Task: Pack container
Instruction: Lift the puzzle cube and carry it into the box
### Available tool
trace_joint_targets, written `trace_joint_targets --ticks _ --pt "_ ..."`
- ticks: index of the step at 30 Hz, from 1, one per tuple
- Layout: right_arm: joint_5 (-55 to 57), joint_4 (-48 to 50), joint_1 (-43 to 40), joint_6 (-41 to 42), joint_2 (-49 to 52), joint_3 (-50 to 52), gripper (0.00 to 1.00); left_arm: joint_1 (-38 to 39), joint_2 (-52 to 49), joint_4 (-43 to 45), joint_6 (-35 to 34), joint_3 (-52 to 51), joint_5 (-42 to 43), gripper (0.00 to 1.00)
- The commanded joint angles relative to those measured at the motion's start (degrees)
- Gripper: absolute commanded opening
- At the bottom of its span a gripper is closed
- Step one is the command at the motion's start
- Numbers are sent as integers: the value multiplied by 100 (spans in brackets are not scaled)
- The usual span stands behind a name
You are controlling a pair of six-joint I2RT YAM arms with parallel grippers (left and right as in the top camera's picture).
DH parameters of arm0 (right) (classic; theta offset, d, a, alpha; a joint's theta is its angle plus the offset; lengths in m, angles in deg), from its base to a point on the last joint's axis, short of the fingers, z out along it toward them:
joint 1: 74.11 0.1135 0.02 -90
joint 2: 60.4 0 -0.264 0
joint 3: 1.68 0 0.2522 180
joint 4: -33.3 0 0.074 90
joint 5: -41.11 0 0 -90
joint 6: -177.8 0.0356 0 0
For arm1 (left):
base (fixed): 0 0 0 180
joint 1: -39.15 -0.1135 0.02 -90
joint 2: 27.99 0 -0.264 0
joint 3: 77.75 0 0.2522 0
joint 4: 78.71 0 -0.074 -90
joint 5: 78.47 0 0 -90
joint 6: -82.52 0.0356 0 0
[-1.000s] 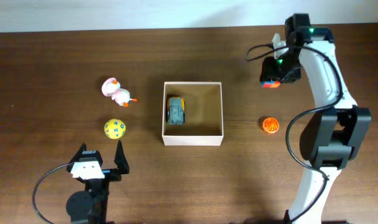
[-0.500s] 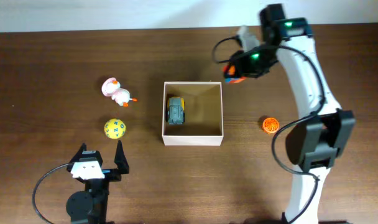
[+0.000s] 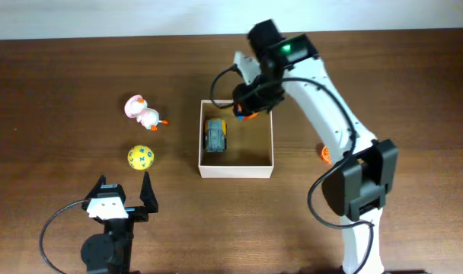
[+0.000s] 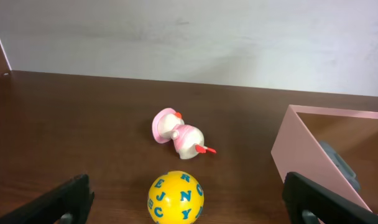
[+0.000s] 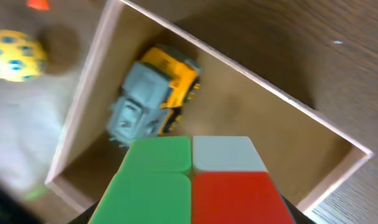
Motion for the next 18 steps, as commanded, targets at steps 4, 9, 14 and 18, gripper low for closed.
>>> trace_joint_targets --ticks 4,9,14,18 --pt "1425 20 251 658 57 59 49 11 50 15 107 -42 -22 99" --pt "1690 81 251 839 96 389 49 11 50 15 107 -42 -22 99" --pt "1687 256 251 837 96 715 50 11 50 15 107 -42 -22 99" --pt "1687 258 251 837 96 737 53 11 50 13 107 -42 -22 99"
